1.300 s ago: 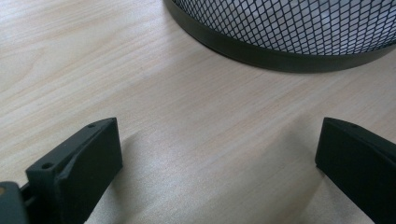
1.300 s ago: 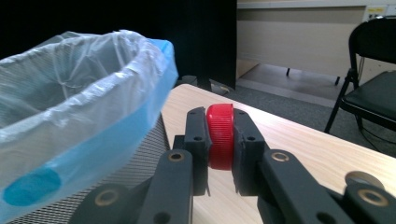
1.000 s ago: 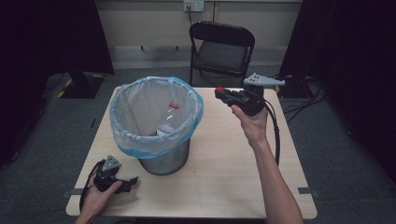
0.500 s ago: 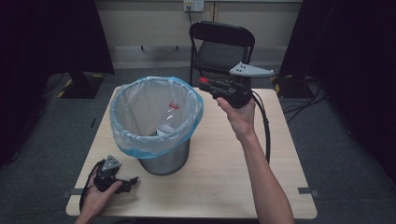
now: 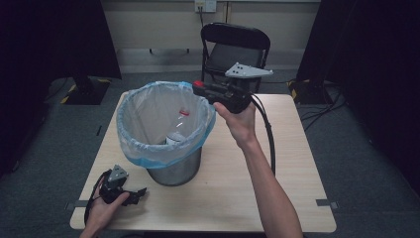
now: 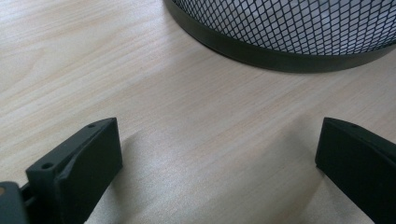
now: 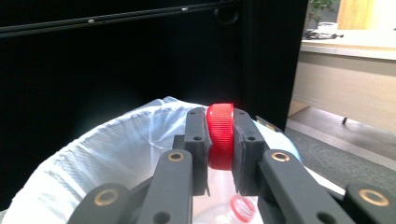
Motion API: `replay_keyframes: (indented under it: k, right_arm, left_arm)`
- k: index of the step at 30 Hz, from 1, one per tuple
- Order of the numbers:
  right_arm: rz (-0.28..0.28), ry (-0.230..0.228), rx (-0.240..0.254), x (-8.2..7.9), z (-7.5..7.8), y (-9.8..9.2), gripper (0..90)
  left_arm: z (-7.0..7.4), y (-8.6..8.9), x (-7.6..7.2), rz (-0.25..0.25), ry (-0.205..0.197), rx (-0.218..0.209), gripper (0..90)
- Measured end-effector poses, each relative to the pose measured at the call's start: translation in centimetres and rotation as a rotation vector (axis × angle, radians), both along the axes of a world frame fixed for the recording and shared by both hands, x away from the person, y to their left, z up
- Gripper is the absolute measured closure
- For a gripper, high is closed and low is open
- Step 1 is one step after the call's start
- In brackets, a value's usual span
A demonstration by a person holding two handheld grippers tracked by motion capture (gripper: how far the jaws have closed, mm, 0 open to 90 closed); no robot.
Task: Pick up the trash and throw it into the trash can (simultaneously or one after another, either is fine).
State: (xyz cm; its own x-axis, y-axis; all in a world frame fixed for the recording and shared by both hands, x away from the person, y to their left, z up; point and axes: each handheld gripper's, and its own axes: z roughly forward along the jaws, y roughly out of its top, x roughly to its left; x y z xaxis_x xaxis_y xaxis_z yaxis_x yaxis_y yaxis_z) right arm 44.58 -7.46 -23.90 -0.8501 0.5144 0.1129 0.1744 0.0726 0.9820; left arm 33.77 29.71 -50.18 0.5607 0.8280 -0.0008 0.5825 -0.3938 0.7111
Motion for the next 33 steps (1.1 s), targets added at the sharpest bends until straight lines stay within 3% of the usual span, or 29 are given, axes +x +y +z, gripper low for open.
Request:
replay_keyframes:
  k: [8,14,20,27,33]
  right_arm:
    - [0.051,-0.006,-0.044,-0.3,0.2,2.6,79.4]
    - [0.129,0.019,-0.086,-0.5,0.3,4.3,78.2]
    - [0.157,0.046,-0.125,-0.2,0.3,5.4,74.7]
    - [0.145,0.077,-0.140,0.4,-0.1,5.8,54.2]
    - [0.103,0.067,-0.140,0.6,0.0,5.5,35.7]
  left_arm:
    - [0.0,0.0,0.0,0.001,0.000,0.000,0.0]
    - [0.0,0.0,0.0,0.000,0.000,0.000,0.0]
    - [0.0,0.0,0.0,0.000,0.000,0.001,0.0]
    - [0.0,0.0,0.0,0.001,0.000,0.000,0.0]
    - [0.0,0.0,0.0,0.001,0.000,0.000,0.0]
